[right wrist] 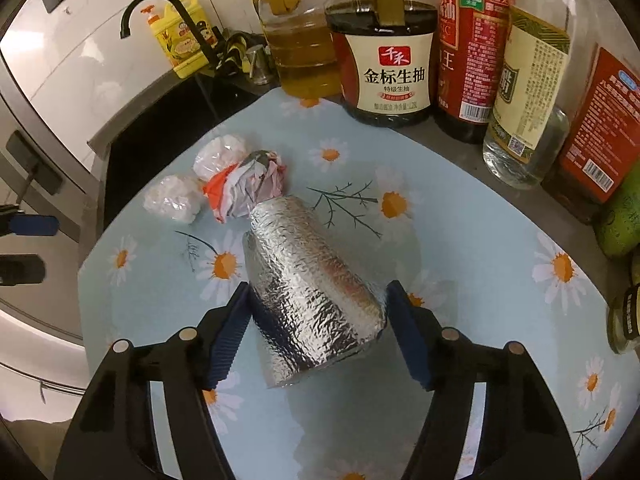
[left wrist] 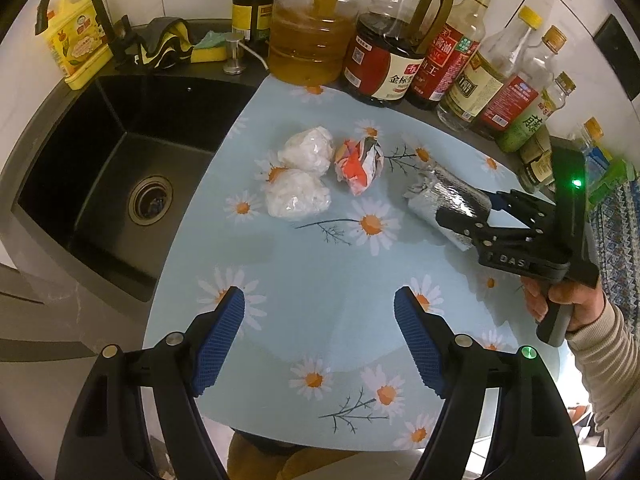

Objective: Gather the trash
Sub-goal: 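Reach the right tool to the silver foil roll while the left tool reaches the clear plastic bag, then close the right tool on the foil roll while the left tool grips the plastic bag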

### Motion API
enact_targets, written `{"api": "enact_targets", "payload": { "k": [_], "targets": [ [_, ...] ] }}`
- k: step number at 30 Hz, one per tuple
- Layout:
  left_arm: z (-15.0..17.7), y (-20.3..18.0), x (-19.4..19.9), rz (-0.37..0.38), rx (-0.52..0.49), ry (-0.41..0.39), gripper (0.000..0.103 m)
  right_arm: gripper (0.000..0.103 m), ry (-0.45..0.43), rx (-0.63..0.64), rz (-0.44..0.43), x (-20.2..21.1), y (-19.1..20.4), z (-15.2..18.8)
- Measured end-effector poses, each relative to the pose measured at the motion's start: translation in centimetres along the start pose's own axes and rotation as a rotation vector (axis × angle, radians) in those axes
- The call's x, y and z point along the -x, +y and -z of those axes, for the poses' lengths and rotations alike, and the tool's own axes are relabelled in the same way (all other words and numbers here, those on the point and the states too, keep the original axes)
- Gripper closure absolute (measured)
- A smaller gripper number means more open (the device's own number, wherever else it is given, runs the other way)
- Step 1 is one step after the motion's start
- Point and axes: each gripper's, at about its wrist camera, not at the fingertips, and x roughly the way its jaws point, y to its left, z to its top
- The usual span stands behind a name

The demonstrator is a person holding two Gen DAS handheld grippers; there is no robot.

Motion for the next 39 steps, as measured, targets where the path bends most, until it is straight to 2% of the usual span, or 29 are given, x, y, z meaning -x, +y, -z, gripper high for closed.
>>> {"api": "enact_targets", "payload": {
  "k": [8,11,13,18,21,32,34,36,39],
  "targets": [
    [-1.8,0.2,-1.9,-0.003,-0.007,0.007,0.028,0.035,-0.048,-0.054,-0.024,3.1,0.1,1.1],
    [-3.0,-0.1,-2.8,0.028,0.006,0.019,0.028,0.035,-0.065,-0.058,-0.024,4.0,0.6,1.7],
    [-3.8,-0.3,-3.8,0.007,-0.012,0.021,0.028,0.035,-0.074,-0.072,-0.031,4.6,0.7,2.3],
    [-5.6,1.3,-7.4,-0.032,-0.01,0.084,0.028,0.035,-0.086,-0.131,-0.072,5.2,1.0,4.3],
    [-6.2,2.0,-9.1,-0.035,0.001,0.117,0.028,0.035,-0.091,-0.133,-0.063,5.3,1.7,5.4],
    [-8.2,1.5,-11.2,-0.059,-0.048,0.122,0.028,0.035,-0.102,-0.183,-0.093,5.4,1.9,7.2],
    [-8.2,1.3,-11.6,-0.064,-0.059,0.131,0.03,0.035,-0.103,-0.189,-0.093,5.5,1.7,7.4],
    [-8.2,1.3,-11.8,-0.071,-0.077,0.134,0.041,0.035,-0.104,-0.191,-0.09,5.7,1.7,7.5],
    [-8.1,1.3,-11.9,-0.091,-0.094,0.113,0.047,0.035,-0.106,-0.206,-0.087,5.8,1.5,7.8]
  ]
}}
